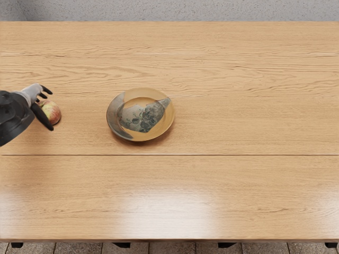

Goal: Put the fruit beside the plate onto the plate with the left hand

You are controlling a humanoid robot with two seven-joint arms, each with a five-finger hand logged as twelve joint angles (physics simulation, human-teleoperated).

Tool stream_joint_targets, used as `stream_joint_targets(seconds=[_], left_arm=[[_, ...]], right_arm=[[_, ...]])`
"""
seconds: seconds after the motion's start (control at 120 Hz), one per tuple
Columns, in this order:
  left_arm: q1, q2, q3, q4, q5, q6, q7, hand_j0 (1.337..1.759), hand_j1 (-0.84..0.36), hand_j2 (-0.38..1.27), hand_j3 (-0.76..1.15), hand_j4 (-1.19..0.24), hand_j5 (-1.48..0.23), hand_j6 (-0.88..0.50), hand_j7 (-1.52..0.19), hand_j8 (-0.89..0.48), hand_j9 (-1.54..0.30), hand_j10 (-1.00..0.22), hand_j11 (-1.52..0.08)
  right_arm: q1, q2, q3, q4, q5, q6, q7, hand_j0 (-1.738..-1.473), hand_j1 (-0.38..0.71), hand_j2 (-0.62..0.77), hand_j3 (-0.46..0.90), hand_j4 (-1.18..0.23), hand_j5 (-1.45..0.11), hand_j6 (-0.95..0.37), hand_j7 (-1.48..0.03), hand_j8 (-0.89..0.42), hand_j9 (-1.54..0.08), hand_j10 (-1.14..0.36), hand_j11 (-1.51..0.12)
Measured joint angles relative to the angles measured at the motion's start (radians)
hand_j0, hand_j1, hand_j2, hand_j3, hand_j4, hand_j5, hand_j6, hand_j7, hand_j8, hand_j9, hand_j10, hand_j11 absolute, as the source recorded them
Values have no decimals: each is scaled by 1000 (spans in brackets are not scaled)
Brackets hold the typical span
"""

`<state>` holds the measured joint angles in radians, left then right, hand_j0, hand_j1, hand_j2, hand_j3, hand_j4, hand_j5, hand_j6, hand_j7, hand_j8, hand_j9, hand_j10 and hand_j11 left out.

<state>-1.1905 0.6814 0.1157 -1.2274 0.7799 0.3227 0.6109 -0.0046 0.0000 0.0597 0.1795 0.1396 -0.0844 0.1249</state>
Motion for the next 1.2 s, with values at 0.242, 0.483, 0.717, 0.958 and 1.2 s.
stream_joint_targets(seconds=[0.242, 0.483, 0.717, 0.958, 1.2], left_arm=[[15, -23, 6, 56, 0, 0, 0, 1658, 55, 53, 0, -251, -322, -252, -322, -252, -322, -251, -321], [11, -46, 6, 67, 0, 1, 0, 1658, 54, 53, 0, -252, -323, -253, -323, -253, -323, -252, -323], [13, -46, 6, 66, 0, 1, 0, 1658, 16, 59, 0, -283, -364, -284, -364, -284, -364, -283, -364], [21, -60, 7, 69, 2, 30, 0, 1658, -112, 83, 0, -399, -498, -400, -498, -362, -505, -395, -505], [24, -70, 7, 75, 4, 51, 0, 1656, -174, 197, 0, -516, -655, -418, -655, -382, -669, -508, -669]], right_arm=[[0, 0, -1, 0, 0, 0, 0, -1658, -307, -7, 0, -35, -45, -35, -45, -35, -45, -35, -45], [0, 0, -1, 0, 0, 0, 0, -1658, -307, -7, 0, -35, -45, -35, -45, -35, -45, -35, -45], [1, 0, -1, 0, 0, 0, 0, -1658, -307, -7, 0, -35, -45, -35, -45, -35, -45, -35, -45], [1, 0, -1, 0, 0, 0, 0, -1658, -307, -7, 0, -35, -45, -35, -45, -35, -45, -35, -45], [1, 0, -1, 0, 0, 0, 0, -1658, -307, -7, 0, -35, -45, -35, -45, -35, -45, -35, -45]])
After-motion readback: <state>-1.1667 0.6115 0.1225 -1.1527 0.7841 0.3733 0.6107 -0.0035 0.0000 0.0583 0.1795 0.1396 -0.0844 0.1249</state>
